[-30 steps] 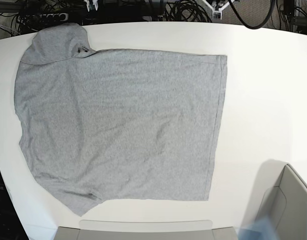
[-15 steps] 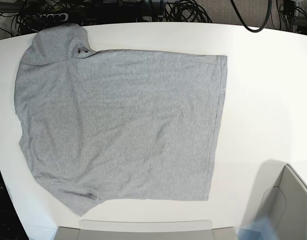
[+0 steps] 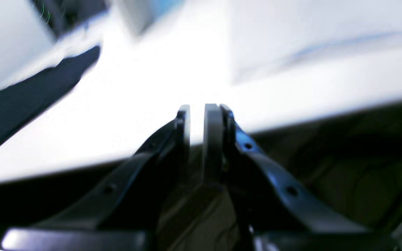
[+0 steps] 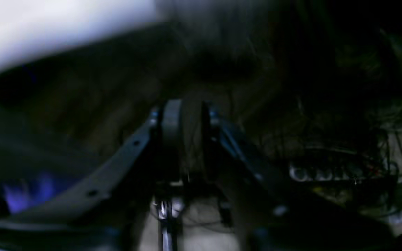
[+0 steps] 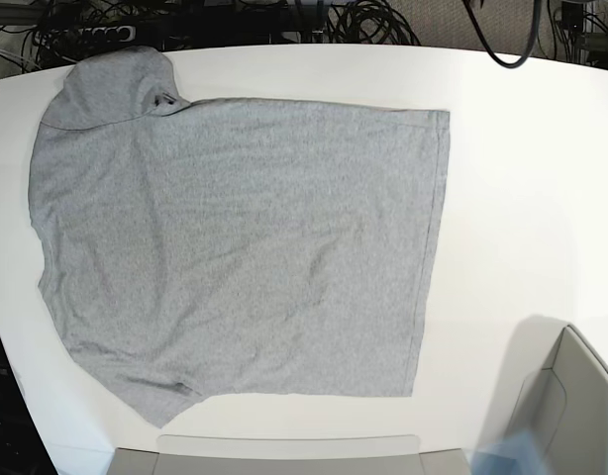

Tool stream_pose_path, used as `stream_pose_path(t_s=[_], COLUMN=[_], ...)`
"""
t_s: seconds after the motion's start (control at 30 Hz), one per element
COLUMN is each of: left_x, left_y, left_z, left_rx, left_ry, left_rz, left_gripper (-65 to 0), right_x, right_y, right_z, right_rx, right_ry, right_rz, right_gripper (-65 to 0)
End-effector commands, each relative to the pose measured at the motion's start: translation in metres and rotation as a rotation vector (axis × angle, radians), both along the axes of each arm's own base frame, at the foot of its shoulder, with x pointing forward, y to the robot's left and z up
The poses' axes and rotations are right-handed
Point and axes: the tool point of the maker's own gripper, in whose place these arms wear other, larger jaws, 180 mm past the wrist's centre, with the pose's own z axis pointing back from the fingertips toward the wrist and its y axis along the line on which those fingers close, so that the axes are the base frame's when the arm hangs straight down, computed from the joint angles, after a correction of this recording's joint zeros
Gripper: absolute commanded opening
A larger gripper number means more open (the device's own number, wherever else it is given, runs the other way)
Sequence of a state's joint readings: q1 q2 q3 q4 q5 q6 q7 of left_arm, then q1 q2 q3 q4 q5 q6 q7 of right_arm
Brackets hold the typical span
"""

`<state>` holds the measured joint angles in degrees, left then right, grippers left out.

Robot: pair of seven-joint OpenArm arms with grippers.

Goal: Fold the T-shirt properly

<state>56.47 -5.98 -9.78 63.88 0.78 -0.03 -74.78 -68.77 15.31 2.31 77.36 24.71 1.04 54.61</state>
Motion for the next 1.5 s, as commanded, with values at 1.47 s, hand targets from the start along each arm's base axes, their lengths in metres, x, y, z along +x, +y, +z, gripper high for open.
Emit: stream_pose_path(t_s=[1.47], left_x=[0.060], left_y=[0.007], left_z=[0.014], left_rx=[-0.002], left_ry=[0.050], left_rz=[0.029], left_gripper=[-56.6], right_x=[0.103], right_y=[-0.144], right_z=[0.035], right_rx=[0.156], right_ry=[0.044], right_rz=[-0.208], right_gripper=[-32.1])
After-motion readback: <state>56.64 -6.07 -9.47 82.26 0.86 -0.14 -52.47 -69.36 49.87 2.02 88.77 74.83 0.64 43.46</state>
